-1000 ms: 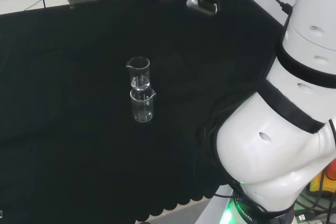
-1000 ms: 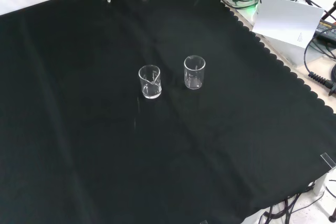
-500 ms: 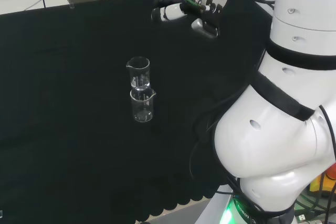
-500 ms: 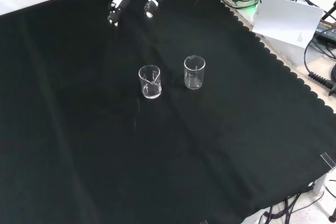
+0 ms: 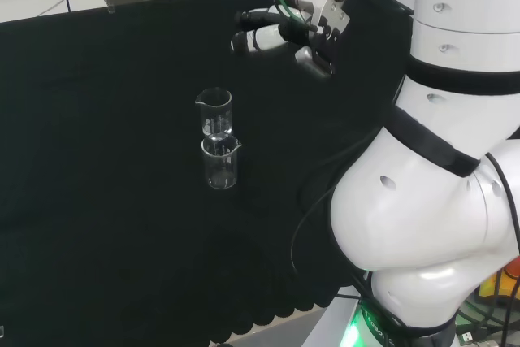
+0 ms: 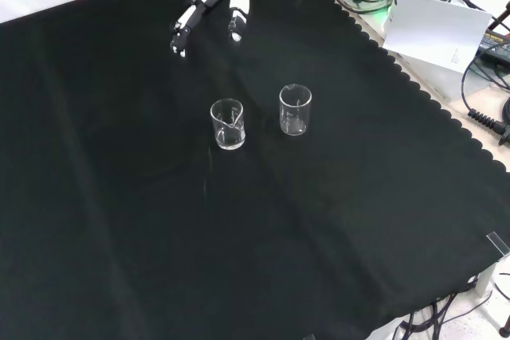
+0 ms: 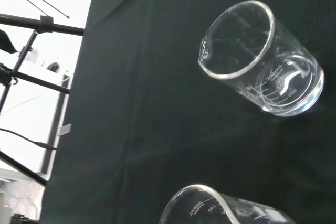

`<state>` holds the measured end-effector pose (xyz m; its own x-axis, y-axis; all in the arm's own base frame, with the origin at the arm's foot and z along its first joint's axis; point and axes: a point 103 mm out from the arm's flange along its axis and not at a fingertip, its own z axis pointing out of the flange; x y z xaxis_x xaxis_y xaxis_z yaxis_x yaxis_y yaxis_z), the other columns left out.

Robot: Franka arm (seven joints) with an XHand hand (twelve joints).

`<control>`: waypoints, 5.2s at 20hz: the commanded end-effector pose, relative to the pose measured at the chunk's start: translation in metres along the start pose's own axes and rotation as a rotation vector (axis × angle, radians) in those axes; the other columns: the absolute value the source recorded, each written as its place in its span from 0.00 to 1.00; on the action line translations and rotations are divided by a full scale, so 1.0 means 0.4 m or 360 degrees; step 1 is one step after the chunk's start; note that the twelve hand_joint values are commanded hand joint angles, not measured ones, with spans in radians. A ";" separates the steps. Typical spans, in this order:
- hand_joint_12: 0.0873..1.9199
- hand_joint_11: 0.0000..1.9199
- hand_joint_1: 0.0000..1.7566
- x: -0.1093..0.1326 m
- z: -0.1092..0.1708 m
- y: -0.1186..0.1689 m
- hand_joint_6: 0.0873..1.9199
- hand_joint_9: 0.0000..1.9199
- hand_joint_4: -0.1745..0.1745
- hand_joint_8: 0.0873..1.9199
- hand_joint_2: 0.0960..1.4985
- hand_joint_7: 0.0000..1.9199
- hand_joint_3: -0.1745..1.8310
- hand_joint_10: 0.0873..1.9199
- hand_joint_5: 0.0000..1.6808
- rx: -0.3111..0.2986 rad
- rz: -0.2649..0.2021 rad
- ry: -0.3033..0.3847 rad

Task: Pick up the beaker on the right.

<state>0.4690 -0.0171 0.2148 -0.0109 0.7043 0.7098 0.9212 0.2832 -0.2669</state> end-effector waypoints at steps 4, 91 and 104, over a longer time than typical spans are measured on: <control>0.68 0.00 0.44 -0.019 0.050 0.026 0.00 0.11 0.45 0.25 0.58 0.02 0.00 0.31 0.10 0.0013 -0.0131 0.0129; 0.60 0.00 0.56 -0.182 0.346 0.160 0.00 0.09 0.46 0.20 0.54 0.05 0.00 0.28 0.14 0.0099 -0.0349 0.0318; 0.62 0.00 0.55 -0.157 0.353 0.177 0.00 0.12 0.44 0.23 0.54 0.09 0.00 0.28 0.22 0.0043 -0.0349 0.0371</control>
<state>0.4809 0.0483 0.0604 -0.1185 0.4568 0.8816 0.8965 0.4310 -0.1028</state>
